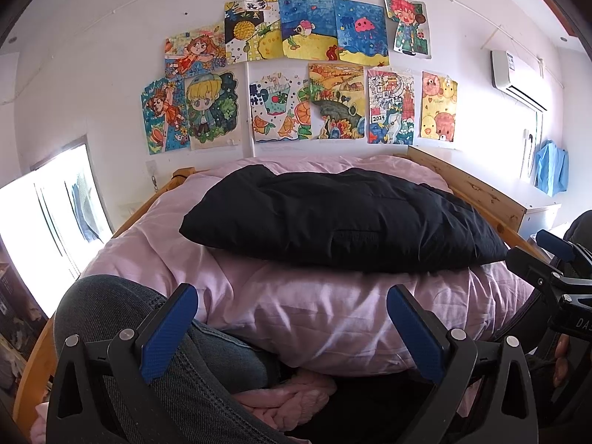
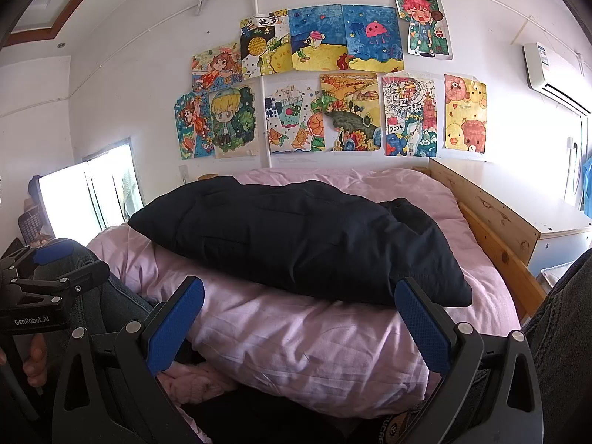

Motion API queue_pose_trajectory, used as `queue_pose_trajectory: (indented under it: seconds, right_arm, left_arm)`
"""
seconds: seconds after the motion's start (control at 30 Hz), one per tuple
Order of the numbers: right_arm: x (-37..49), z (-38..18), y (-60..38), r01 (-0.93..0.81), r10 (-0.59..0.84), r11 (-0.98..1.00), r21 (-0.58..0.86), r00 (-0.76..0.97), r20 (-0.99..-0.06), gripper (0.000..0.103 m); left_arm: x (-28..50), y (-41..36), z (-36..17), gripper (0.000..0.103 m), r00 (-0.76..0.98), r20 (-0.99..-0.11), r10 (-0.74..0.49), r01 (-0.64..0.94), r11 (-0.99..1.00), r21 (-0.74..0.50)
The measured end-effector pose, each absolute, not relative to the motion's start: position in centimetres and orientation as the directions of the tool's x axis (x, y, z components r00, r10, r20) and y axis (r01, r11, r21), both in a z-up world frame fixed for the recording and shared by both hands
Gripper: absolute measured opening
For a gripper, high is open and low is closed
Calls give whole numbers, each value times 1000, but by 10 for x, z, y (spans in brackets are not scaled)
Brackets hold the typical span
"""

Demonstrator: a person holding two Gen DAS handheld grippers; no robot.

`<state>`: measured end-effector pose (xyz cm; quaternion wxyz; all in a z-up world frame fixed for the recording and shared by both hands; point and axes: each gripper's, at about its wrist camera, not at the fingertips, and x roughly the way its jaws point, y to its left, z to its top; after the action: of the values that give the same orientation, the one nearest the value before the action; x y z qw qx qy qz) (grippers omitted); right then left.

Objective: Fold large clothes

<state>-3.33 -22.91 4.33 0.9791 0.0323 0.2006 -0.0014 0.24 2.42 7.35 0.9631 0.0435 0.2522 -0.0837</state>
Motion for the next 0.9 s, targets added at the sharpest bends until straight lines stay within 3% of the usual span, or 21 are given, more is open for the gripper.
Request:
queue_pose_trajectory:
  seconds: [0.9]
  right_arm:
    - [-33,44,-231,14,12,998,64,919,-393,102]
  left_arm:
    - [3,27,73,103,860,-490,-141,187,981,46]
